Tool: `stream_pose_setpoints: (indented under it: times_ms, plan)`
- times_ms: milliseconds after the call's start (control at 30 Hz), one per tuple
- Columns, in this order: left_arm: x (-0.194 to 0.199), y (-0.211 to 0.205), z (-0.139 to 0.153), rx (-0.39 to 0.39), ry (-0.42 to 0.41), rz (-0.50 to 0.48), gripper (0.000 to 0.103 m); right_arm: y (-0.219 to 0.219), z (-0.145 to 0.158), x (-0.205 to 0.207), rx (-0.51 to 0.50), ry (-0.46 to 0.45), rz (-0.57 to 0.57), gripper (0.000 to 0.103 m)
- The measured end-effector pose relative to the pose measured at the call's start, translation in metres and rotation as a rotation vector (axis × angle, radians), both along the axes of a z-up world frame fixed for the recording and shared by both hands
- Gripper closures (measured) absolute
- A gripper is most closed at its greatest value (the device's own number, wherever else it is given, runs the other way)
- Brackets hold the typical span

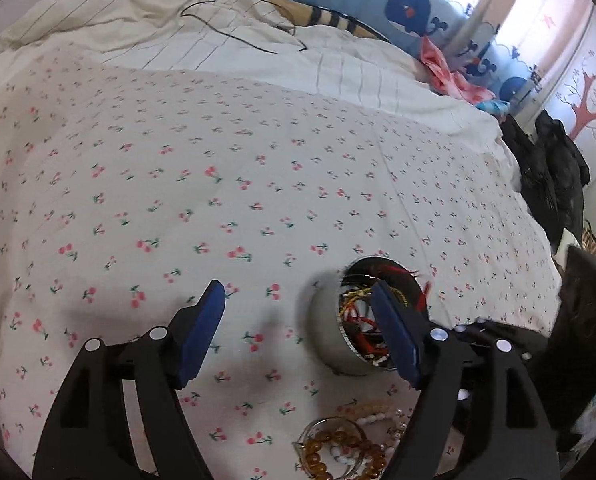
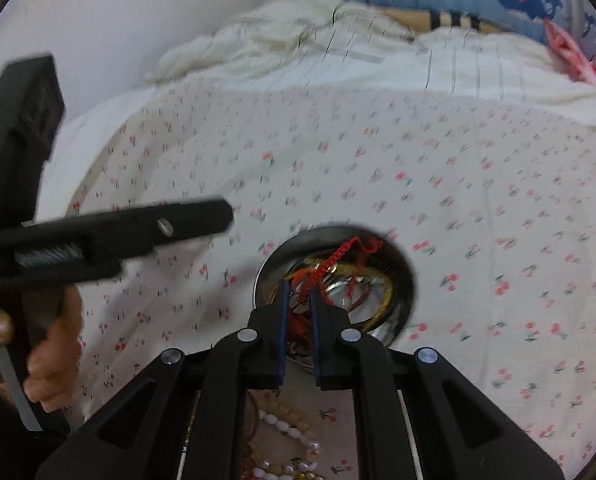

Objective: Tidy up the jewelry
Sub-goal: 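Grasp red cord bracelets with both tools and drop them into the tin, then move both tools back to the amber bead bracelet and silver bangle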

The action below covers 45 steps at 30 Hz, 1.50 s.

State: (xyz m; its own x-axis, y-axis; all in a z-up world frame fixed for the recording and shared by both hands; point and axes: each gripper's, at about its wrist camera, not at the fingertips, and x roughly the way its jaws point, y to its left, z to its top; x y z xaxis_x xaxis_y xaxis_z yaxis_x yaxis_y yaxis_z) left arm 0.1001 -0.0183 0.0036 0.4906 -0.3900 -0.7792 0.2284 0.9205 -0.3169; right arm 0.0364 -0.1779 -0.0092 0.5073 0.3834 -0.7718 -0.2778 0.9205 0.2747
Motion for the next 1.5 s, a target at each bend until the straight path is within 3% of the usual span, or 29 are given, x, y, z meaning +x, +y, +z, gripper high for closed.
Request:
stream_pose_setpoints:
  times_ms: [67,167,367,667,800,1000,1133,1267,1367,1500]
  plan:
    - [0.000,0.003,-0.002,0.009,0.000,0.005,0.031,0.001,-0.007,0.002,-0.002,0.026,-0.009,0.063]
    - [-0.002,0.002,-0.002,0.038,-0.009,0.001,0.030,-0.004,-0.002,-0.001,0.005,0.018,-0.022,0.052]
    - [-0.013,-0.003,-0.002,0.133,-0.027,-0.065,0.029,-0.023,0.018,-0.013,0.012,-0.032,-0.054,0.051]
    - [-0.032,0.006,-0.007,0.232,-0.048,-0.079,0.026,-0.049,0.016,-0.032,-0.039,-0.036,-0.149,0.042]
    - [-0.036,0.018,-0.008,0.232,-0.041,-0.051,0.023,-0.040,0.022,-0.031,-0.091,-0.095,-0.189,0.030]
    - [-0.043,0.031,-0.009,0.232,-0.034,-0.045,0.022,-0.008,0.009,-0.016,-0.198,-0.106,-0.174,0.025]
    - [-0.045,0.034,-0.010,0.231,-0.028,-0.047,0.022,0.001,-0.006,-0.001,-0.251,-0.067,-0.192,0.023]
    - [-0.046,0.037,-0.009,0.228,-0.028,-0.046,0.022,-0.004,-0.017,0.006,-0.307,-0.030,-0.241,0.016]
    - [-0.046,0.037,-0.008,0.220,-0.028,-0.042,0.021,-0.012,-0.012,0.002,-0.378,-0.045,-0.297,0.016]
    - [-0.047,0.033,-0.008,0.230,-0.030,-0.049,0.021,-0.035,-0.008,-0.001,-0.367,-0.037,-0.371,0.016]
